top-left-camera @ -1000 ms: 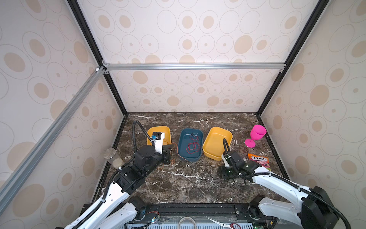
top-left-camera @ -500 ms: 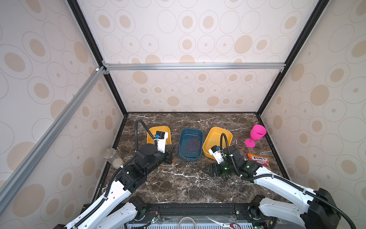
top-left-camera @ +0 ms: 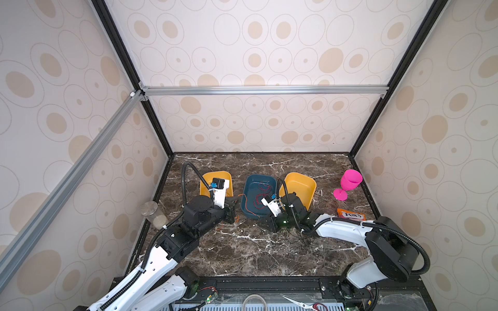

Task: Untangle the cables

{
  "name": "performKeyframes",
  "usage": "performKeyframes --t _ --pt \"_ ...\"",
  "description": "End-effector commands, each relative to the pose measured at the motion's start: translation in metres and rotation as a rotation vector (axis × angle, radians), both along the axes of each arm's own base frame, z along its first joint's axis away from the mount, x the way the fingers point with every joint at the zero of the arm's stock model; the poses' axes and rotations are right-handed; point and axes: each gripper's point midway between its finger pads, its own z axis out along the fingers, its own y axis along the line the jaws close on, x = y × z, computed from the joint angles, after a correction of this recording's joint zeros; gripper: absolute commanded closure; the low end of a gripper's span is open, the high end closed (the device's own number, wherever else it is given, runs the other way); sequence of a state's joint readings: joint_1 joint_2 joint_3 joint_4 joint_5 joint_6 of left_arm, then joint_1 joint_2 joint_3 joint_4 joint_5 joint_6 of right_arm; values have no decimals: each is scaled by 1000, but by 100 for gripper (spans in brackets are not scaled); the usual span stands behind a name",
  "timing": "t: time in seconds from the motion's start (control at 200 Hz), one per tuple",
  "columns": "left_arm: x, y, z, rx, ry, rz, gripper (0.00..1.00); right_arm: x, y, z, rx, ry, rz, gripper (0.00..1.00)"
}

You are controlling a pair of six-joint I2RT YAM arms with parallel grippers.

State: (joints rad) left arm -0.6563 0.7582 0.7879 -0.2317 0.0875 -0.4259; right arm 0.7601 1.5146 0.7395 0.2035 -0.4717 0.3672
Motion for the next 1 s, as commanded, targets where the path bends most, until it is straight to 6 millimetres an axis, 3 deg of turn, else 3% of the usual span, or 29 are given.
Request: performKeyframes --t 0.0,0.12,0.35,0.545,0.605,0.685,0.87,0.995 --pt "2 9 21 -34 -57 44 100 2 -4 9 7 -39 -34 93" --pt "5 16 26 -29 -70 83 100 -8 -28 -3 -71 -11 -87 100" --pt "9 28 43 -19 -96 147 100 -25 -93 -42 -325 101 -279 100" --pt "7 33 62 -36 -121 162 100 -38 -116 -54 -399 142 -320 100" --pt "5 31 71 -54 -132 150 100 -40 -118 -55 -408 142 -314 92" --pt "3 31 87 -71 -137 146 100 -40 -118 -53 -412 138 -310 72" --pt "7 41 133 -60 -193 199 100 -35 -111 -41 -374 105 -295 51" --pt "18 54 156 -2 -236 291 100 -35 -109 -36 -365 100 -288 46"
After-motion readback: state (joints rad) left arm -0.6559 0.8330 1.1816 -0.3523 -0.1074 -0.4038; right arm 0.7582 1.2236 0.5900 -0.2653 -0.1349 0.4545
